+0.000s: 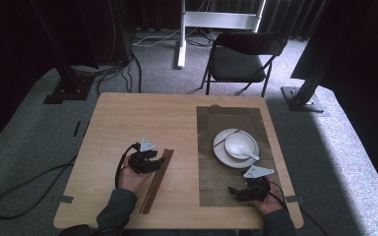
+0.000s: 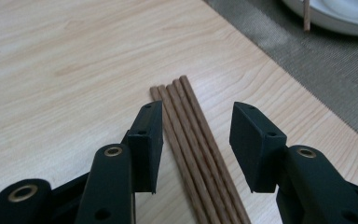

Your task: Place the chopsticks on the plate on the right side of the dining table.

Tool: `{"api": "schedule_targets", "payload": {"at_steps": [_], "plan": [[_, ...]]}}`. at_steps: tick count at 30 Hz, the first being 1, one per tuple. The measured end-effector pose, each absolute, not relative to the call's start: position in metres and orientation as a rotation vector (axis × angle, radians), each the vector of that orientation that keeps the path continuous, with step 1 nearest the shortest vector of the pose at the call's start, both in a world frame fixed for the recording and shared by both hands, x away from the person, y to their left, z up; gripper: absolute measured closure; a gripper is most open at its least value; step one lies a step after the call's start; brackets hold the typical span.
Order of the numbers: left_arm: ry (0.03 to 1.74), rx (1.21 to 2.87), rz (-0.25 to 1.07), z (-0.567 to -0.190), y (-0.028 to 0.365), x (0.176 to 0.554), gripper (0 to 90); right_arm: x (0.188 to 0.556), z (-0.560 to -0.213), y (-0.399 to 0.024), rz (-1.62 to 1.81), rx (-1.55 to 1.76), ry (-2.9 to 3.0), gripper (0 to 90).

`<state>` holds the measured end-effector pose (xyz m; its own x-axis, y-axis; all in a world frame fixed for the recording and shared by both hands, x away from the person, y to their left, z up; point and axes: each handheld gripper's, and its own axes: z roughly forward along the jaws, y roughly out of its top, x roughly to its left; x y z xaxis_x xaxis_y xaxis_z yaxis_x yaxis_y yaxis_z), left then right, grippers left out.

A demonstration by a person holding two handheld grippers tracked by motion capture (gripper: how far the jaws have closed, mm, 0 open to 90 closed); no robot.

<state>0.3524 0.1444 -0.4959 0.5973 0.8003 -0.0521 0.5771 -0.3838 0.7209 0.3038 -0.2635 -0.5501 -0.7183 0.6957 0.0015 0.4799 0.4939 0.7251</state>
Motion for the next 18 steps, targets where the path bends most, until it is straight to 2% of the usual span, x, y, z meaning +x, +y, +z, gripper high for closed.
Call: {"api": "schedule_targets", "payload": {"at_steps": [4, 13, 18], "plan": [[1.103, 2.133, 0.404, -0.498, 0.146, 0.348, 61.3, 0.304, -0.55, -0.264, 1.053, 0.993, 2.45, 11.3], [1.144, 2.2, 0.4, -0.508, 0.148, 0.337, 63.1, 0.304, -0.55, -0.264, 1.052, 0.993, 2.45, 11.3], [1.155, 2.23, 0.4, -0.51, 0.149, 0.331, 68.2, 0.304, -0.55, -0.264, 1.053, 0.991, 2.45, 11.3]]}}
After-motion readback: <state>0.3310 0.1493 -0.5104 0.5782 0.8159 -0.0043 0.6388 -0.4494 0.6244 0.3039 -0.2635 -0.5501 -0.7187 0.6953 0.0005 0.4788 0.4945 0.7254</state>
